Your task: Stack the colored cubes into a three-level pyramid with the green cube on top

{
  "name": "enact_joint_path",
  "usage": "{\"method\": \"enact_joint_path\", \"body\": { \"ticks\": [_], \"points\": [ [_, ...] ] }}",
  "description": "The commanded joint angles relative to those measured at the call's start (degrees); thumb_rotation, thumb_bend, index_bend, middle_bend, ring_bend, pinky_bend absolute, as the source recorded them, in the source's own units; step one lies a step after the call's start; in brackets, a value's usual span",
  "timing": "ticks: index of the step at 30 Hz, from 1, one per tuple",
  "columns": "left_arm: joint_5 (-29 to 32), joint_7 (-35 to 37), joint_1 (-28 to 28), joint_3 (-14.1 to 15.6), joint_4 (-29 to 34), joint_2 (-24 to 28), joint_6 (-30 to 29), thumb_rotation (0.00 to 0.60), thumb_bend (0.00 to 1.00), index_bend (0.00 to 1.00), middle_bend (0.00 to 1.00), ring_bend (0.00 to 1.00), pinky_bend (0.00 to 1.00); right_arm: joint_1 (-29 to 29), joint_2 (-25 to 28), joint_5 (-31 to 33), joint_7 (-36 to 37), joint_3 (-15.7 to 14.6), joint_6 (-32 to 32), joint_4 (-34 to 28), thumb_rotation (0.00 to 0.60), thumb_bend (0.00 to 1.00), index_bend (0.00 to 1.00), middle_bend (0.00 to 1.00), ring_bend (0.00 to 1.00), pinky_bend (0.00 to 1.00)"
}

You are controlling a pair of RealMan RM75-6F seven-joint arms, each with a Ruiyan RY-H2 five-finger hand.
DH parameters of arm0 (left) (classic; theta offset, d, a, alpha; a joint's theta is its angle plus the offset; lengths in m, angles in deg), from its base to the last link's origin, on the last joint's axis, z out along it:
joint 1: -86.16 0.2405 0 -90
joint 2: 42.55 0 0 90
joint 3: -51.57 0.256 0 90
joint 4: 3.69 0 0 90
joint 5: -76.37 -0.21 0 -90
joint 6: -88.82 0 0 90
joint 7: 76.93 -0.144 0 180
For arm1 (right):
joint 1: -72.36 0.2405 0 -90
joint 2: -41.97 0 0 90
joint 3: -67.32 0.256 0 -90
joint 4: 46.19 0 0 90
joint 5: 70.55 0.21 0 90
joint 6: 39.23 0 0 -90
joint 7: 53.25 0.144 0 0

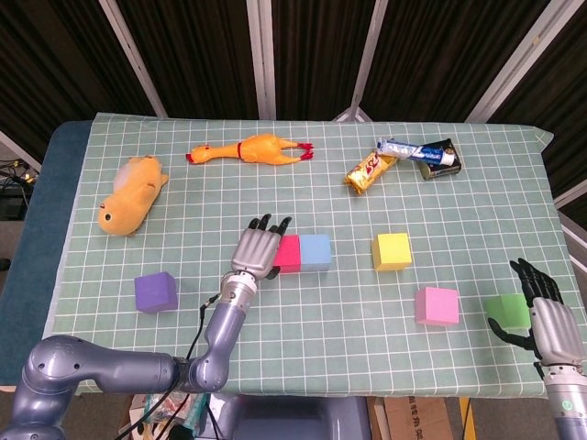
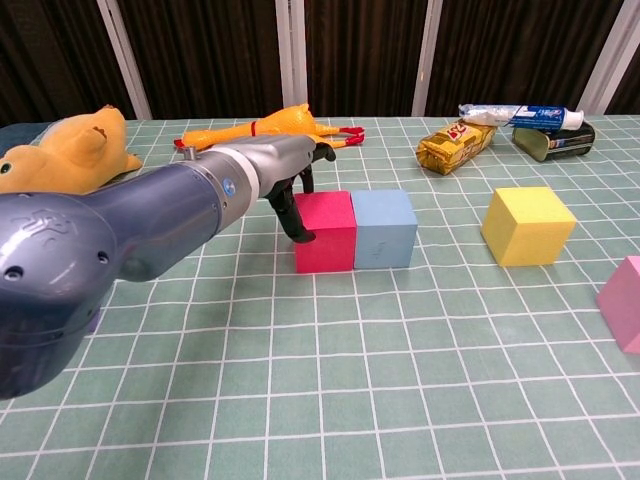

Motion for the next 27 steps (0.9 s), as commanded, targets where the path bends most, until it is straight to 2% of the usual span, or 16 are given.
{"method": "enact_joint_path", "body": {
  "ticks": [1,5,16,21,27],
  "points": [
    [-0.17,0.17,0.00,0.03,-0.13,-0.08,0.08,0.600,0.37,0.03,0.29,0.07,0.14,0.01,-0.02,-0.03,-0.04,-0.01,0.01,0.03,0.600,0.28,0.00,0.00,0.00,0.00],
    [-0.31,0.45,0.03,0.03,-0.26,-0.22,0.22,0.600,0.36,0.02,0.26,0.07,0.14,0.02,-0.04,0.00,-0.13,0.01,0.00,0.04,0.600,0.28,0.00,0.00,0.00,0.00],
    [-0.78,0.91,0.38,0.40,-0.14,0.07,0.51,0.600,0.20,0.00,0.14,0.06,0.14,-0.10,-0.28,0.17,-0.45,0.19,-0.42,0.05,0.600,0.28,0.00,0.00,0.00,0.00],
    [-1.06,1.44,0.70,0.37,0.21,0.48,0.58,0.600,0.17,0.00,0.09,0.03,0.12,-0.13,-0.29,0.21,-0.55,0.19,-0.43,0.08,0.600,0.28,0.00,0.00,0.00,0.00],
    [-2.64,2.97,2.00,0.15,3.40,2.69,-0.61,0.600,0.16,0.00,0.08,0.03,0.11,-0.13,-0.11,0.41,-0.44,0.18,-0.18,0.22,0.600,0.28,0.00,0.00,0.00,0.00]
  ]
}}
